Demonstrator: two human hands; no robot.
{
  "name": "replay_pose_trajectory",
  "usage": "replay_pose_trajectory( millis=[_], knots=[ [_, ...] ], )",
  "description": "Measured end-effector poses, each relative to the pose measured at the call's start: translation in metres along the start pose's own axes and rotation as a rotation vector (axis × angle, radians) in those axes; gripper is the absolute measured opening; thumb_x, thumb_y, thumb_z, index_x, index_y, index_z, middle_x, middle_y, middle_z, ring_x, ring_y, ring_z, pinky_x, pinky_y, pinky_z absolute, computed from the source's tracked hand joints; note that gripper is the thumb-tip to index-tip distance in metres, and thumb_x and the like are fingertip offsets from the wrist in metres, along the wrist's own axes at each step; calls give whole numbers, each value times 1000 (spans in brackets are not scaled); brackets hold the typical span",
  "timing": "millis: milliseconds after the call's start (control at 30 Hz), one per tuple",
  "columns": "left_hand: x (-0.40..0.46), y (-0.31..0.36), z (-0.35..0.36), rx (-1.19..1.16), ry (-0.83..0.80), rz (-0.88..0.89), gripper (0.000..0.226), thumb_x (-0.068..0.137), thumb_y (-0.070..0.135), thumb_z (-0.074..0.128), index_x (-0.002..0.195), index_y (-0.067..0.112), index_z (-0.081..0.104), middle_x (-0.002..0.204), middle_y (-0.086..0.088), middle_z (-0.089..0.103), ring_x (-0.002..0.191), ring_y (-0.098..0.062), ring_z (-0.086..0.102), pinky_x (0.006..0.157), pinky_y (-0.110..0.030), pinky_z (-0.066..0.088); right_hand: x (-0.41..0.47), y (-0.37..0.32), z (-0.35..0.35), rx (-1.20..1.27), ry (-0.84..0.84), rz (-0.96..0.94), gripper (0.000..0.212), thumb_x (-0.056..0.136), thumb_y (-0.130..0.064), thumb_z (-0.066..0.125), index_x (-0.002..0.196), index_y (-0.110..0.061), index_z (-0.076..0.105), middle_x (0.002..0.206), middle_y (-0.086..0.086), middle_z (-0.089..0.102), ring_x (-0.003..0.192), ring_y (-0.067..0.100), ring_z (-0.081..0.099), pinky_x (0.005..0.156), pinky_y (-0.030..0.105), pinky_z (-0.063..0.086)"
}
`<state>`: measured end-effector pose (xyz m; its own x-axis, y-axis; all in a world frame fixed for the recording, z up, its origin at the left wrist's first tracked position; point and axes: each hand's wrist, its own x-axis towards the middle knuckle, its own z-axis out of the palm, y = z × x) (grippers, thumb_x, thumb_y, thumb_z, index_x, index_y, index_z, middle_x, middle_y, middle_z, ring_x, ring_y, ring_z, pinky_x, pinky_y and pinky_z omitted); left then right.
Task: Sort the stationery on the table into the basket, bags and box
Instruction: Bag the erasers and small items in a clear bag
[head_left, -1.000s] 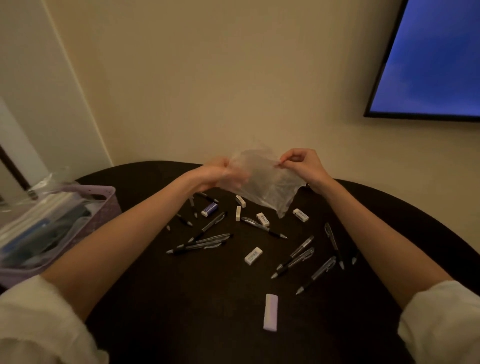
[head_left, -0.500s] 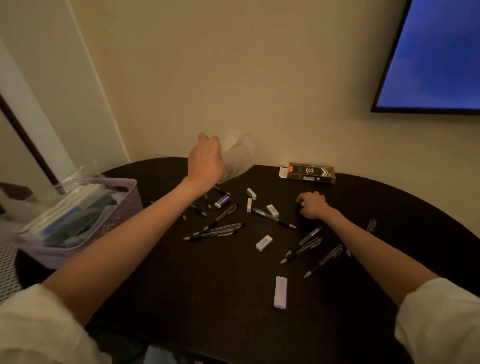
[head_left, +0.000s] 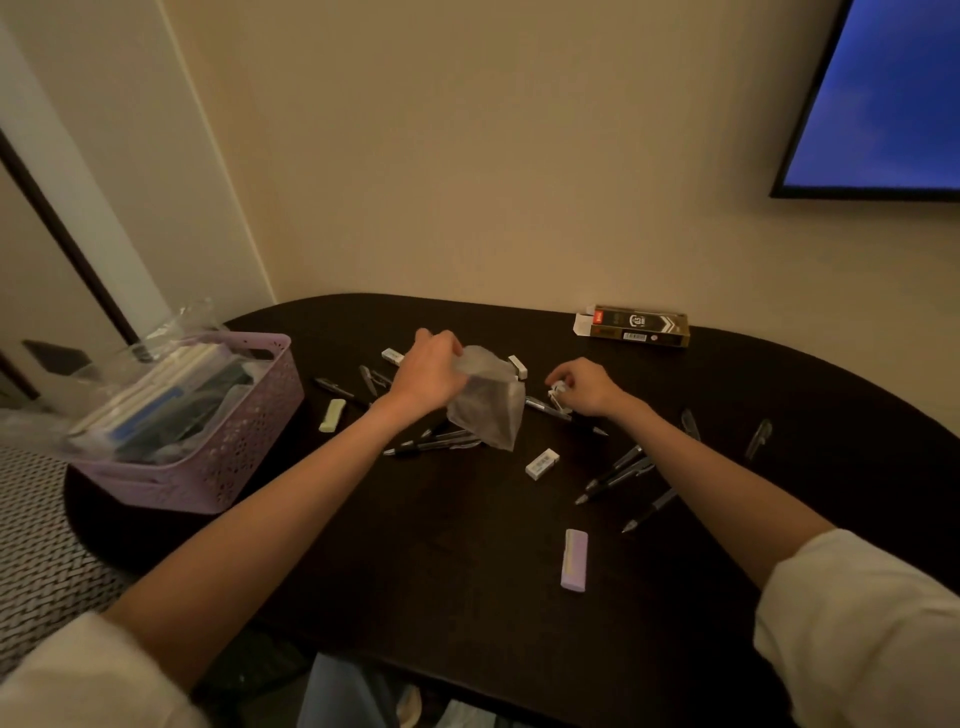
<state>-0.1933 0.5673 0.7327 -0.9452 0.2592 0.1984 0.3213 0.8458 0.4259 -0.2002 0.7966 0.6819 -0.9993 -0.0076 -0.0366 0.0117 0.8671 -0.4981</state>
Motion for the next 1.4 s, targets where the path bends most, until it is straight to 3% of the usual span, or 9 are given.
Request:
replay_pose_trajectory(
  millis=[200, 400, 533, 633, 700, 833, 1100, 1267, 1400],
  knots=[
    [-2, 2, 5, -2, 10, 126, 41, 87, 24, 68, 125, 14, 54, 132, -8, 46, 109, -16, 54, 88, -24, 42, 6, -2, 10, -55, 53, 40, 29, 86, -11, 67, 114, -14, 64, 126, 7, 59, 116, 23, 55, 95, 35, 48],
    [6, 0, 6, -42, 118, 164, 15, 90, 17, 64, 104, 12, 65, 111, -5, 61, 99, -11, 54, 81, -21, 40, 8, -4, 4, 61, 142, 122, 23, 86, -5, 64, 107, -12, 68, 118, 9, 64, 109, 22, 60, 93, 34, 51],
    [14, 3, 4, -96, 143, 125, 10, 91, 18, 63, 95, 10, 69, 95, -3, 66, 88, -10, 60, 79, -26, 50, -4, -19, -22, 568, 319, 246, 27, 85, 1, 64, 110, -8, 68, 119, 9, 60, 111, 23, 56, 89, 37, 54],
    [17, 10, 1, -159, 122, 56, 12, 91, 20, 65, 91, 10, 69, 83, 0, 66, 75, -8, 62, 73, -24, 52, -28, -45, -50, 1043, 150, 262, 30, 87, 2, 61, 115, -9, 64, 116, 9, 59, 108, 23, 58, 76, 31, 56],
    [18, 15, -2, -226, 112, -12, 13, 91, 19, 64, 85, 9, 69, 75, 0, 65, 68, -7, 62, 69, -24, 54, -41, -58, -63, 1129, -18, 214, 32, 86, 1, 61, 117, -8, 62, 113, 11, 64, 104, 25, 63, 78, 32, 56],
    [20, 22, -9, -371, 78, -148, 16, 90, 17, 65, 74, 15, 65, 74, -3, 66, 73, -15, 70, 75, -32, 59, -53, -78, -67, 953, -135, 162, 27, 82, -1, 66, 108, -7, 65, 109, 12, 67, 97, 23, 66, 74, 30, 57],
    [7, 26, -14, -502, 92, -143, 14, 92, 17, 63, 79, 13, 66, 72, -7, 68, 62, -13, 68, 63, -24, 59, -35, -94, -45, 362, 115, 112, 22, 83, -10, 70, 103, -3, 68, 107, 11, 65, 89, 16, 63, 69, 25, 54],
    [-4, 25, -20, -568, 101, -119, 8, 94, 15, 59, 90, 10, 65, 71, -8, 68, 58, -13, 65, 59, -23, 57, -25, -102, -37, 268, 97, 98, 24, 80, -15, 74, 101, -3, 70, 101, 9, 67, 84, 14, 62, 60, 21, 49],
    [-11, 22, -27, -593, 101, -99, 8, 94, 13, 58, 92, 9, 65, 70, -8, 67, 56, -12, 64, 58, -23, 55, -17, -111, -27, 335, 60, 97, 23, 85, -14, 68, 104, -2, 69, 105, 12, 65, 97, 16, 60, 77, 26, 50]
  ],
)
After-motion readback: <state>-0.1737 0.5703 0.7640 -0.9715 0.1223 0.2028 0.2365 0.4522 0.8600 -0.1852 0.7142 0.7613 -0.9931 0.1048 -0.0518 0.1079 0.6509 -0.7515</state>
